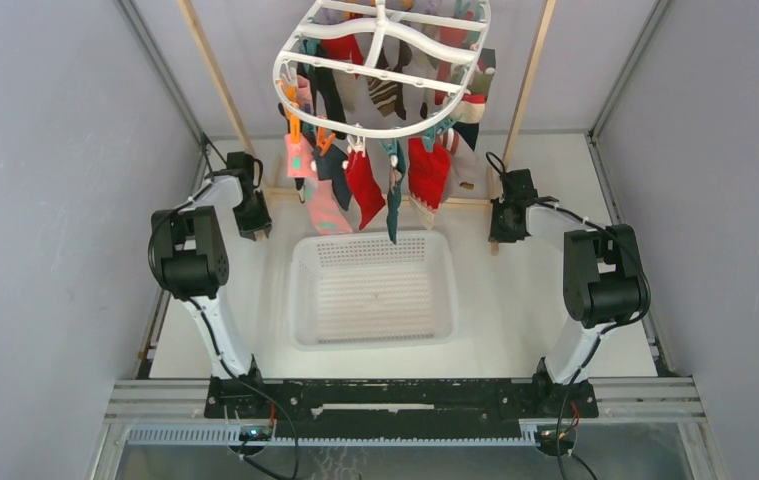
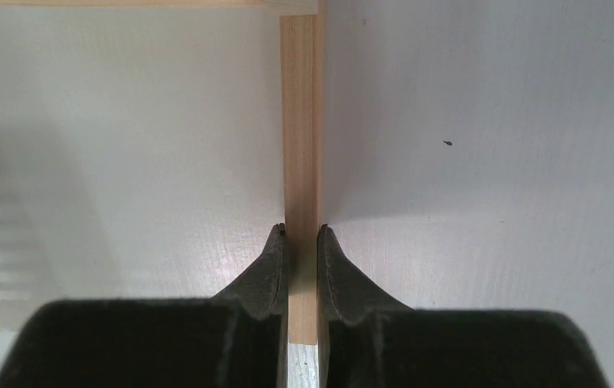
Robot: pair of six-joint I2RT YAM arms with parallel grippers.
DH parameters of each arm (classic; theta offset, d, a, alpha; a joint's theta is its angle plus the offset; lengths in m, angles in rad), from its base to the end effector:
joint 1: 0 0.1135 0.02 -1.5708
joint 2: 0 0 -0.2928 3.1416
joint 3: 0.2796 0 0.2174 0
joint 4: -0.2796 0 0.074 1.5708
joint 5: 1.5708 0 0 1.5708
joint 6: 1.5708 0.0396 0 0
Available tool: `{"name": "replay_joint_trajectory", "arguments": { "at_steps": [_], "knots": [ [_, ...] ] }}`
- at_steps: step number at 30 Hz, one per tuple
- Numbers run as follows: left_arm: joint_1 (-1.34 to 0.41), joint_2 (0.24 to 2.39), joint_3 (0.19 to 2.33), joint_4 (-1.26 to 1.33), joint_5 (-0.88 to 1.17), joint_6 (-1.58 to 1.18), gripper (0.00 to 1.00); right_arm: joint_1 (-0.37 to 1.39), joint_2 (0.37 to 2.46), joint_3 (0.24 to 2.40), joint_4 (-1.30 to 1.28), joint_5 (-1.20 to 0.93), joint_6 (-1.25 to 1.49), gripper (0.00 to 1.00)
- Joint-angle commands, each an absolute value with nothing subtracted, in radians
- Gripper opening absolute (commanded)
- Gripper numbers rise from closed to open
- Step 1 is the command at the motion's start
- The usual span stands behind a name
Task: Remove the socks clipped to the hanger
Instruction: Move the clothesline to the center of the board.
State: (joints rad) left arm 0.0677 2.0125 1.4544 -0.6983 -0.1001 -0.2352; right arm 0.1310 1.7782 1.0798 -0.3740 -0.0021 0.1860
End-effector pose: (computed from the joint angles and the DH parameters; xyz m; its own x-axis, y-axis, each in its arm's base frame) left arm 0.3881 0.0303 0.2106 -0.8998 -0.2934 -0.3229 -0.3165 0.9484 0.0203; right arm 0.3303 0.0436 0.2118 -0.8801 0.0706 -0.4694 0.0317 0.9954 0.0902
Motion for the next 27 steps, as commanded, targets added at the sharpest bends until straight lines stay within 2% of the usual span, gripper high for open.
{"name": "replay_joint_trajectory", "arguments": {
  "at_steps": [1,6,9,10,13,15,27],
  "knots": [
    [0.053,2.020,1.504,-0.679,-0.052,-0.183,0.38,0.137,1.772,1.065,-0.462,-0.042,0.215,0.00],
    [0.053,2.024,1.495,-0.675,-0.046,-0.184,0.24,0.137,1.769,1.064,-0.468,-0.038,0.213,0.00],
    [0.040,2.004,1.476,-0.675,-0.084,-0.187,0.23,0.137,1.767,1.064,-0.470,-0.039,0.213,0.00],
    [0.036,1.998,1.472,-0.675,-0.096,-0.187,0.24,0.137,1.768,1.063,-0.469,-0.040,0.214,0.00],
    [0.035,1.991,1.473,-0.681,-0.113,-0.183,0.39,0.137,1.767,1.064,-0.474,-0.041,0.213,0.00],
    [0.035,1.990,1.475,-0.680,-0.102,-0.172,0.45,0.137,1.766,1.063,-0.474,-0.043,0.213,0.00],
    [0.036,2.005,1.506,-0.626,-0.054,-0.081,0.47,0.143,1.763,1.063,-0.479,-0.046,0.207,0.00]
  ]
}}
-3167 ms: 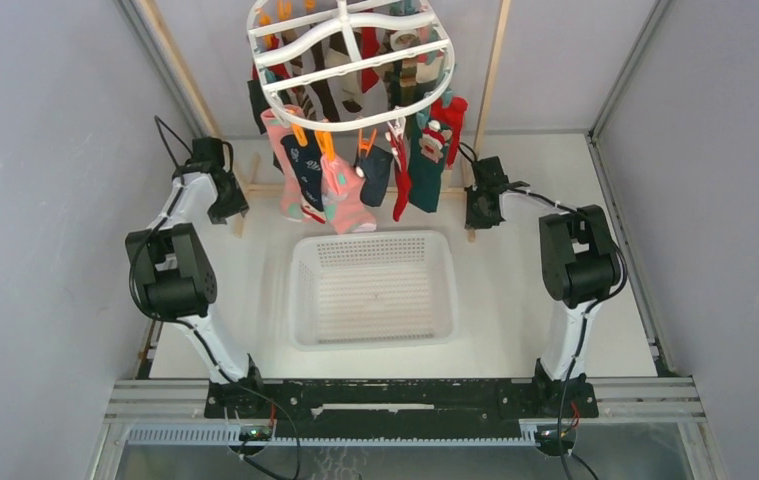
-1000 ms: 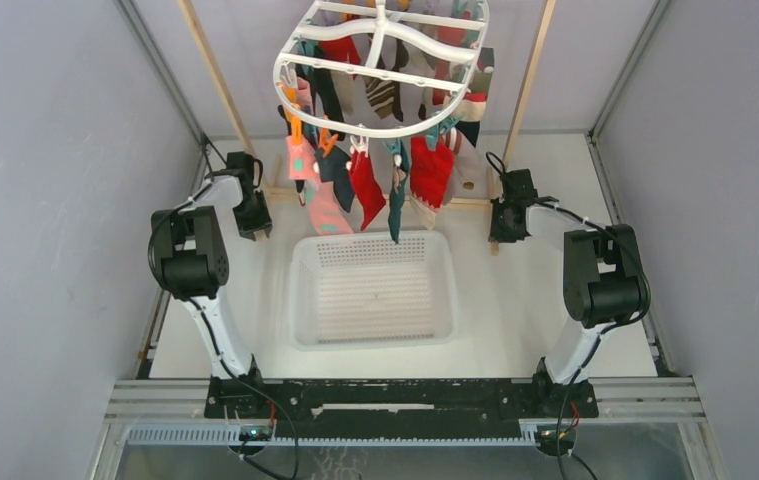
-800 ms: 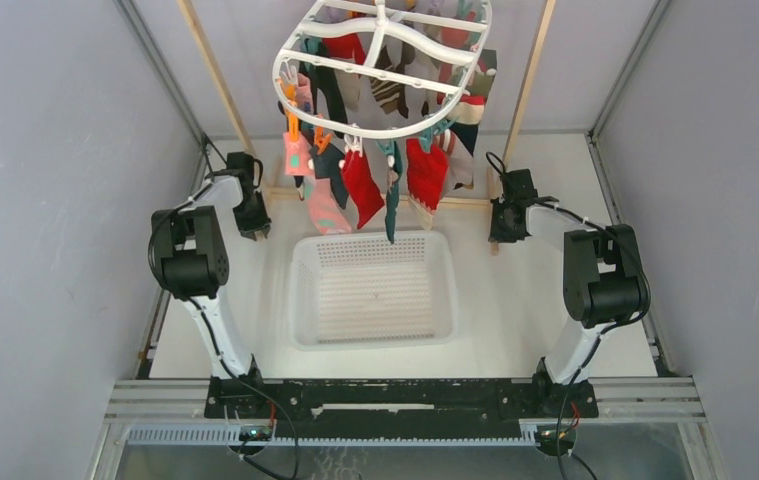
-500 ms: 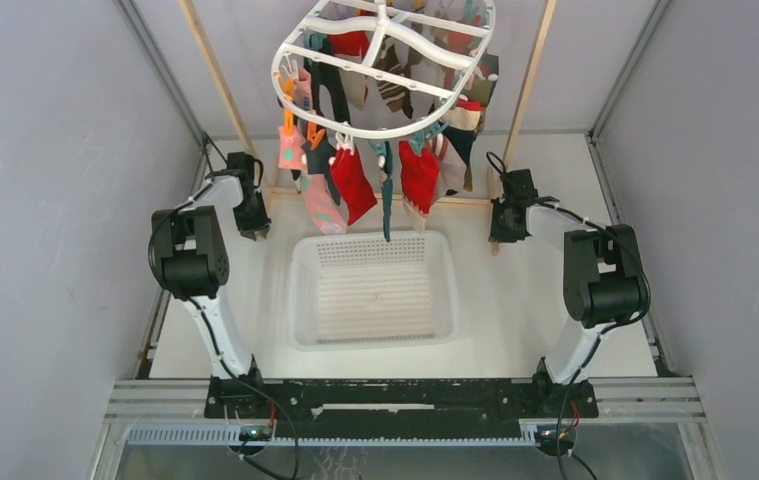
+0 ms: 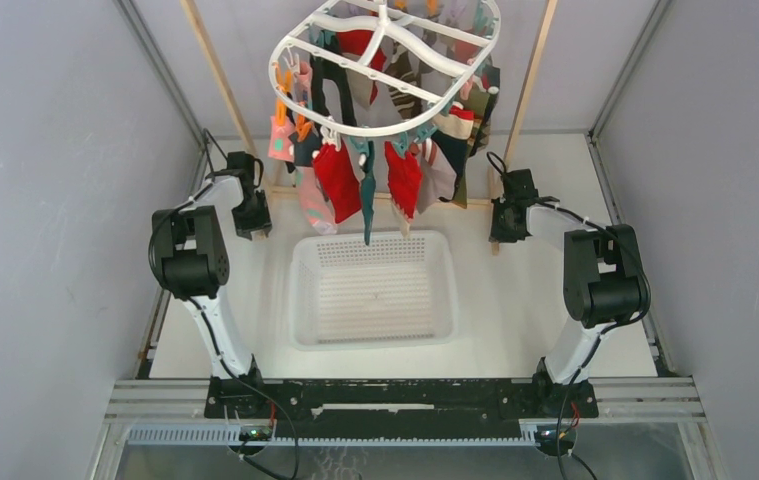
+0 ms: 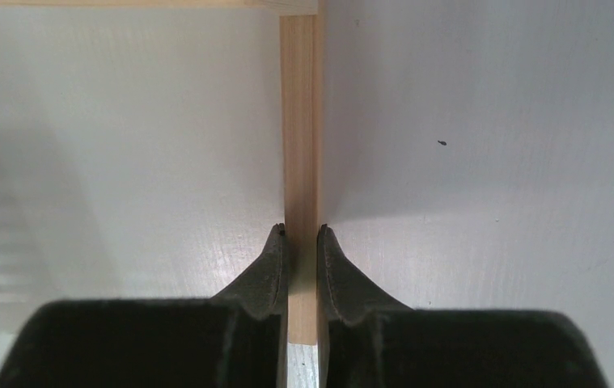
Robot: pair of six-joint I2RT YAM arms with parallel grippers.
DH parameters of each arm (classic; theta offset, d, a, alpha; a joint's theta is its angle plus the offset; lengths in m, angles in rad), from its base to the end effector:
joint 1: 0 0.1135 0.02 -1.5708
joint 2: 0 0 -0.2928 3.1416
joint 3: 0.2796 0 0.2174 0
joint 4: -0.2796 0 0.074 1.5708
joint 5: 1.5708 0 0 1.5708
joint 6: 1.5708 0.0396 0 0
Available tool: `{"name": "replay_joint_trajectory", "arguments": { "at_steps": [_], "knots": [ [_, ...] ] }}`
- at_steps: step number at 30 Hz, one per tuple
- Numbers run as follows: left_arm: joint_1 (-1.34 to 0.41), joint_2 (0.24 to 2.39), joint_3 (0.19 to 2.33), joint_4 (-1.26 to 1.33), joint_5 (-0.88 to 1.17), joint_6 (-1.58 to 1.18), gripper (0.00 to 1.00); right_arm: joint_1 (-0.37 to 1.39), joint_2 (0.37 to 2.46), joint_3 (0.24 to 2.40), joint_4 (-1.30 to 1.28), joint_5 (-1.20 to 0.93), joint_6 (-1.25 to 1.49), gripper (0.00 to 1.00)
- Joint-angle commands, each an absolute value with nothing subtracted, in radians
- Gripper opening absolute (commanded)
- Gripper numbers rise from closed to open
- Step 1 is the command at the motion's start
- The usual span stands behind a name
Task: Remove the socks clipped to the hanger
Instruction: Move the clothesline to the center of the board.
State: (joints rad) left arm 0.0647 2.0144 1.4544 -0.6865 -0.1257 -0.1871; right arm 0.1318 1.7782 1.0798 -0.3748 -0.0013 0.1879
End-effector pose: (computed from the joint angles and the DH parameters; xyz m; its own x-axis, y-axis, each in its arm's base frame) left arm 0.3895 0.0302 0.2104 -0.9100 -0.2439 -0.3352 -0.2781 0.9588 0.0575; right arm 0.3302 0.0438 0.2118 -0.8804 0.0717 -0.4687 0.0330 0.9954 0.0903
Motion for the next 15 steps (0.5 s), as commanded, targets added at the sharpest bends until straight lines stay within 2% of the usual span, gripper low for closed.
{"name": "replay_joint_trajectory", "arguments": {
  "at_steps": [1,15],
  "knots": [
    [0.035,2.003,1.507,-0.621,-0.053,-0.073,0.47,0.144,1.763,1.064,-0.481,-0.046,0.207,0.00],
    [0.031,1.924,1.436,-0.489,-0.055,-0.060,0.45,0.155,1.750,1.064,-0.494,-0.048,0.197,0.00]
  ]
}}
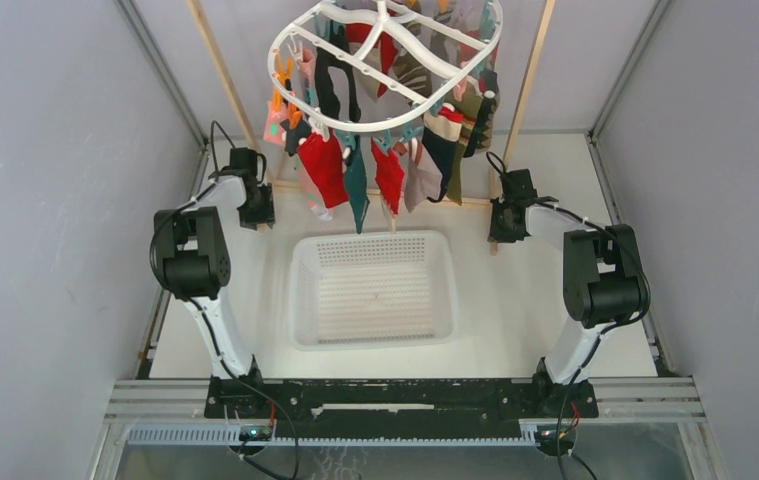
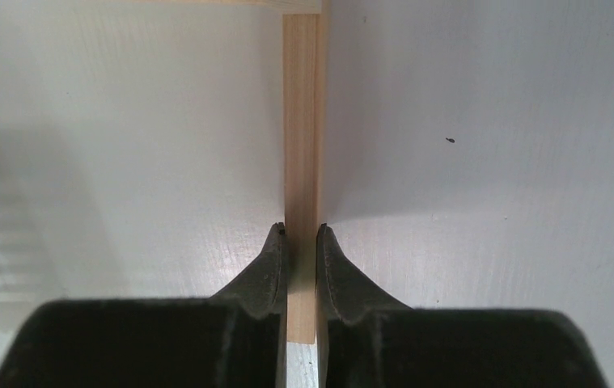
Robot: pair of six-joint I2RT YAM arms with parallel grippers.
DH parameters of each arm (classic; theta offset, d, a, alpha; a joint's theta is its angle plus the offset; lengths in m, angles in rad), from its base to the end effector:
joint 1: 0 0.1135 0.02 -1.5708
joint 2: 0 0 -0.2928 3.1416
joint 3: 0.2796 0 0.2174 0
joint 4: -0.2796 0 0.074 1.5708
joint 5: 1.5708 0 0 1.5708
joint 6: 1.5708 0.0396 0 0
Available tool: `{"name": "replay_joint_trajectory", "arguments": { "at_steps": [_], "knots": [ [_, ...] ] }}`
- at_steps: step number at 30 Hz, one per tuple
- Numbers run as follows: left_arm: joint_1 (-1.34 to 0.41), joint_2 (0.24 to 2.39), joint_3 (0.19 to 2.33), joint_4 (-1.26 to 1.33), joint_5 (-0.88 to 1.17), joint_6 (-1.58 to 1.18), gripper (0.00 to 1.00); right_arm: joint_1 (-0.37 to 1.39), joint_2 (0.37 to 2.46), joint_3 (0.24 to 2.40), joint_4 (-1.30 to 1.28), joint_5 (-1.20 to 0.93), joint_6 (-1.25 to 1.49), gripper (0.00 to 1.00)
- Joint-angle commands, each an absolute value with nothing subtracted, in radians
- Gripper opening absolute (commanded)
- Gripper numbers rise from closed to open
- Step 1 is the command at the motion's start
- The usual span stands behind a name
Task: Remove the socks clipped to the hanger
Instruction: Move the clothesline to the center of the board.
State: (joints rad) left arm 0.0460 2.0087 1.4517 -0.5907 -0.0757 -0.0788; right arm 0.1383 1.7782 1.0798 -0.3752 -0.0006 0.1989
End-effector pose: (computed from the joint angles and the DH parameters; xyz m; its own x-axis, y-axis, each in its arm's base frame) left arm 0.3993 0.0214 0.2157 -0.9020 -0.1201 -0.4147 -0.1483 0.9883 0.0364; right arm 0.3299 0.0459 0.2118 -0.8807 0.0769 -0.4675 0.0366 0.9948 0.0948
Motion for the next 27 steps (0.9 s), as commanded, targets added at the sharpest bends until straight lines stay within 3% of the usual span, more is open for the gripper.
{"name": "replay_joint_trajectory", "arguments": {
  "at_steps": [1,17,23,27],
  "knots": [
    [0.031,1.915,1.423,-0.476,-0.062,-0.060,0.45,0.154,1.750,1.064,-0.494,-0.049,0.196,0.00],
    [0.031,1.946,1.441,-0.469,-0.057,-0.064,0.46,0.158,1.747,1.065,-0.495,-0.080,0.195,0.00],
    [0.031,1.976,1.458,-0.486,-0.038,-0.067,0.34,0.161,1.746,1.062,-0.498,-0.085,0.195,0.00],
    [0.031,1.990,1.471,-0.505,-0.045,-0.068,0.36,0.163,1.747,1.063,-0.497,-0.087,0.197,0.00]
  ]
}}
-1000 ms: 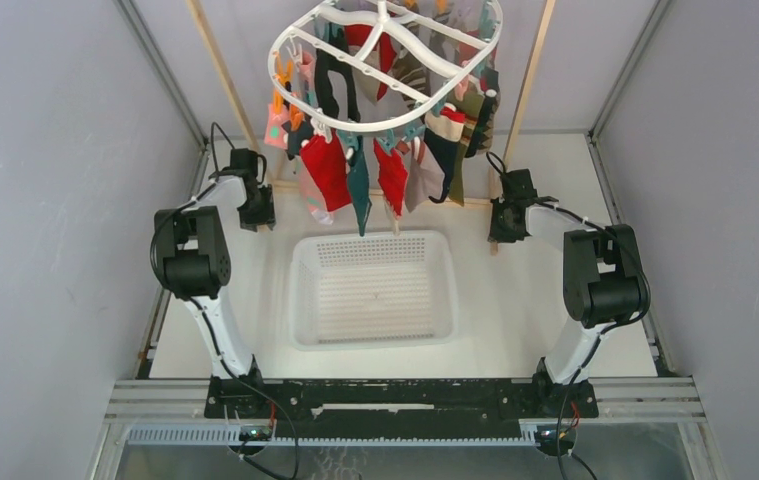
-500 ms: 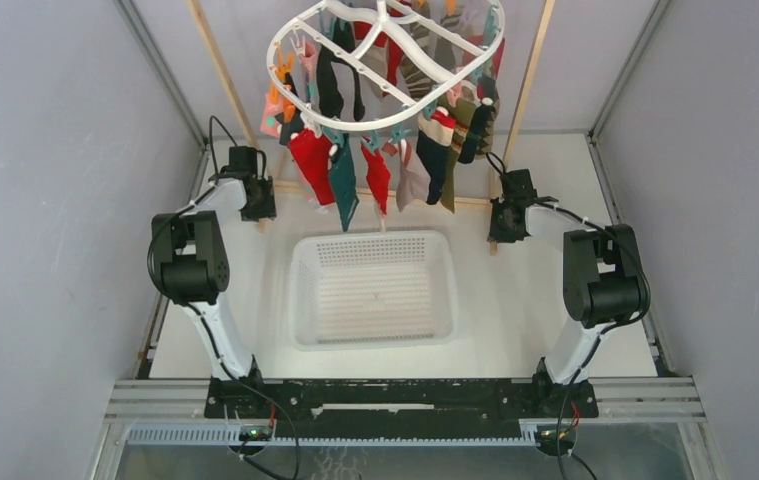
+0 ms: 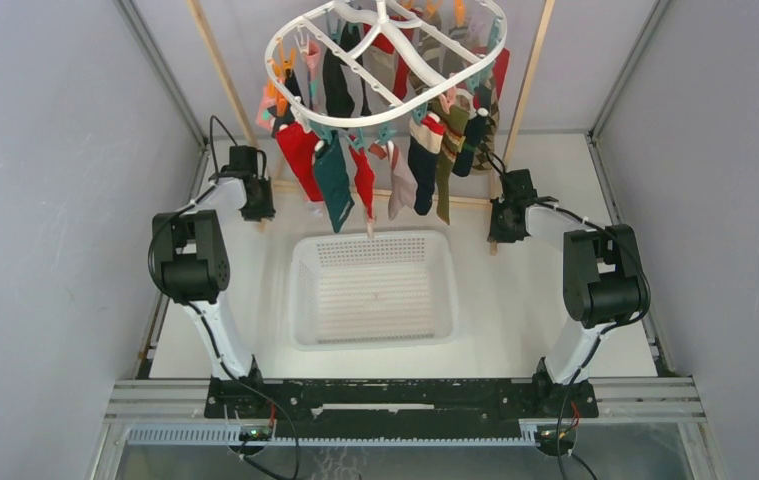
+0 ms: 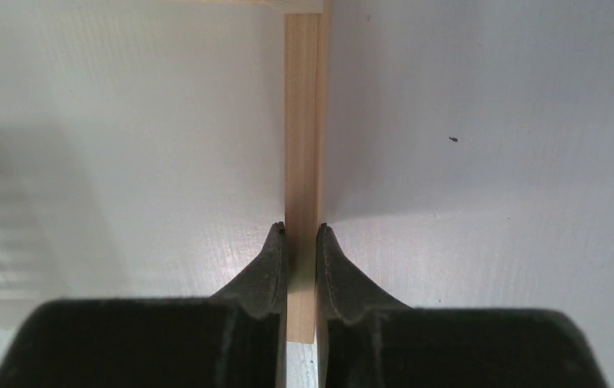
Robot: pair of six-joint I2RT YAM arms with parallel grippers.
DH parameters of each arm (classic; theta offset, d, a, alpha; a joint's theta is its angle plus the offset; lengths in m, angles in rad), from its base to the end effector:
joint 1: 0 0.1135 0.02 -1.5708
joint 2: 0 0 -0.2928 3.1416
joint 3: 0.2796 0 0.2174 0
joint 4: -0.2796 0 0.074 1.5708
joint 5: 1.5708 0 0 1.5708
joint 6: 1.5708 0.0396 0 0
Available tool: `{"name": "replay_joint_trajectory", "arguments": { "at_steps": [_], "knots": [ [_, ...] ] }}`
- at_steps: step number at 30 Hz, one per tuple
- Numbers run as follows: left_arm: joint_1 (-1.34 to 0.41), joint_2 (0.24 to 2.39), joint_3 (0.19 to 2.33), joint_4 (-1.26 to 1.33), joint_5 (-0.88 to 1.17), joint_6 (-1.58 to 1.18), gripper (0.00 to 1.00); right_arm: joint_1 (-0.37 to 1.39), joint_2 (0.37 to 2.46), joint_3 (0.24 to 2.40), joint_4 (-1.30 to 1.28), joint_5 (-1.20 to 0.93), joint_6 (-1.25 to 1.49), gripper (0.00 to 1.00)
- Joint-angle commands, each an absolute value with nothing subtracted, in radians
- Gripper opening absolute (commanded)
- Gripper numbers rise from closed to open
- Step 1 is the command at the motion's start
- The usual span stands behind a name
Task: Remove the socks clipped to the hanger
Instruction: Move the clothesline to the center of the board.
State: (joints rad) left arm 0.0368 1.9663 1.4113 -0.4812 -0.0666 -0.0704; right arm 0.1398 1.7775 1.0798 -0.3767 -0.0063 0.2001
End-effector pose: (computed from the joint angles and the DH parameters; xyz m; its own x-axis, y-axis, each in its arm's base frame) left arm 0.3995 0.0173 0.2269 -0.8528 -0.1016 -0.5123 -0.1309 0.9912 0.0213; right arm 0.3296 0.0466 0.2119 -0.8816 0.0767 -0.4657 0.0336 0.9944 0.1001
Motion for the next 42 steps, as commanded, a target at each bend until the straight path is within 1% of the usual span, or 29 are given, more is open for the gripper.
{"name": "replay_joint_trajectory", "arguments": {
  "at_steps": [1,3,5,11,14,17,21,24,29,32,34,36,42],
  "knots": [
    [0.031,1.989,1.475,-0.511,-0.051,-0.069,0.38,0.164,1.749,1.062,-0.496,-0.089,0.197,0.00],
    [0.033,1.978,1.474,-0.512,-0.069,-0.068,0.43,0.164,1.752,1.062,-0.495,-0.092,0.197,0.00],
    [0.039,1.965,1.471,-0.512,-0.083,-0.063,0.46,0.166,1.753,1.063,-0.494,-0.095,0.197,0.00],
    [0.076,1.976,1.456,-0.500,-0.051,-0.054,0.49,0.171,1.750,1.063,-0.504,-0.098,0.193,0.00],
    [0.081,1.989,1.482,-0.527,-0.055,-0.056,0.50,0.175,1.747,1.062,-0.512,-0.097,0.189,0.00],
    [0.091,1.971,1.471,-0.516,-0.067,-0.056,0.54,0.176,1.747,1.063,-0.510,-0.098,0.189,0.00],
    [0.112,1.997,1.487,-0.533,-0.030,-0.064,0.55,0.180,1.749,1.063,-0.506,-0.101,0.189,0.00],
    [0.109,2.011,1.500,-0.537,-0.012,-0.064,0.60,0.182,1.749,1.063,-0.508,-0.099,0.189,0.00],
    [0.106,2.027,1.518,-0.546,-0.017,-0.063,0.60,0.186,1.749,1.063,-0.506,-0.099,0.190,0.00],
    [0.101,2.039,1.536,-0.559,-0.035,-0.063,0.54,0.189,1.747,1.062,-0.509,-0.098,0.190,0.00],
    [0.090,2.048,1.543,-0.566,-0.053,-0.060,0.48,0.192,1.748,1.063,-0.511,-0.097,0.190,0.00],
    [0.081,2.053,1.550,-0.572,-0.075,-0.058,0.40,0.196,1.747,1.063,-0.509,-0.098,0.189,0.00],
    [0.067,2.062,1.561,-0.591,-0.098,-0.055,0.19,0.198,1.750,1.064,-0.505,-0.106,0.190,0.00]
  ]
}}
